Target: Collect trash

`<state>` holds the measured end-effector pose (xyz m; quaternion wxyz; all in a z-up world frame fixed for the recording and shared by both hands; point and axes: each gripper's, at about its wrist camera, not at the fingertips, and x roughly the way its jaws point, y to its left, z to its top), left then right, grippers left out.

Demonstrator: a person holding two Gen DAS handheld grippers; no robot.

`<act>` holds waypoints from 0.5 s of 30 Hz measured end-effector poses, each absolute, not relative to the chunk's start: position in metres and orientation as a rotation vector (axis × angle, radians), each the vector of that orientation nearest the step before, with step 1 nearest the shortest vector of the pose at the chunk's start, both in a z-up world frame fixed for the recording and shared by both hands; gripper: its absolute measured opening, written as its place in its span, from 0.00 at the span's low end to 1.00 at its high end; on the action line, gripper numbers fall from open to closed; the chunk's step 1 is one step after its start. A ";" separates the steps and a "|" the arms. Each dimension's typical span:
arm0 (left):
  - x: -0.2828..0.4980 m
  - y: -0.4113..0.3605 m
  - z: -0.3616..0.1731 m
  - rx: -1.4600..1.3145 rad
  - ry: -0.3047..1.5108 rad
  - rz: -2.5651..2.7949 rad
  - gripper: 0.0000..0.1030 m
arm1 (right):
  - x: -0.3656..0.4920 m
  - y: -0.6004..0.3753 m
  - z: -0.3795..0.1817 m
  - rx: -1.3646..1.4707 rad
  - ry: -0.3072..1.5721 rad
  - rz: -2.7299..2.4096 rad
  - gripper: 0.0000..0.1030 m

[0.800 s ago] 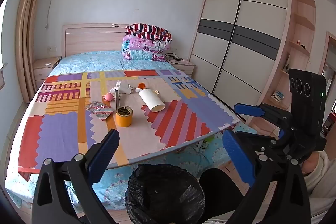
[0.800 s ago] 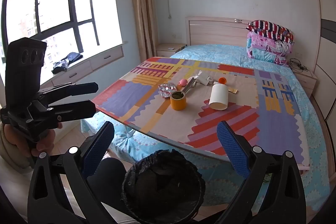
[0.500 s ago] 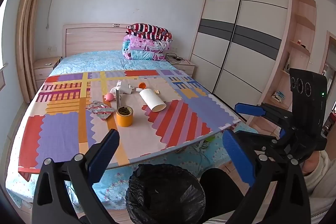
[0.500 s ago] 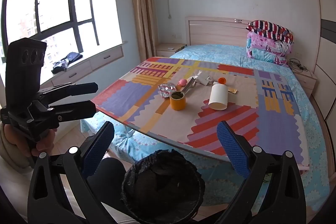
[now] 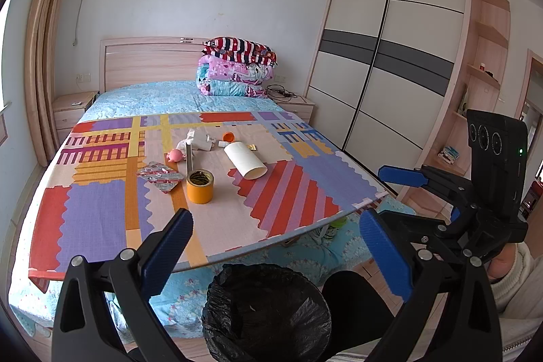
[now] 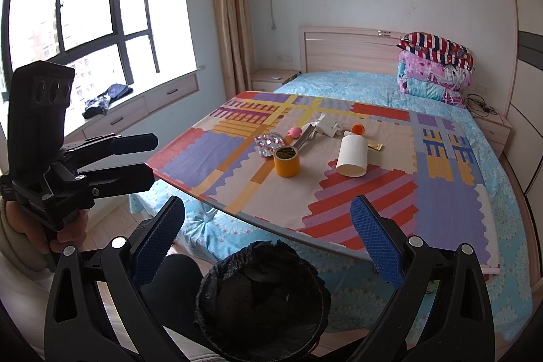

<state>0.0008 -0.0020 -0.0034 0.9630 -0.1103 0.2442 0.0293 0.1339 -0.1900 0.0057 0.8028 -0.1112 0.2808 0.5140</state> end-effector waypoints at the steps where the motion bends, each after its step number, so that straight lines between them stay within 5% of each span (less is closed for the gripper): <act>1: 0.001 -0.003 -0.003 -0.223 0.495 0.059 0.92 | 0.134 -0.190 0.006 -0.238 0.602 1.102 0.96; 15: 0.000 -0.002 0.001 -0.222 0.494 0.050 0.92 | 0.136 -0.188 0.003 -0.239 0.609 1.106 0.96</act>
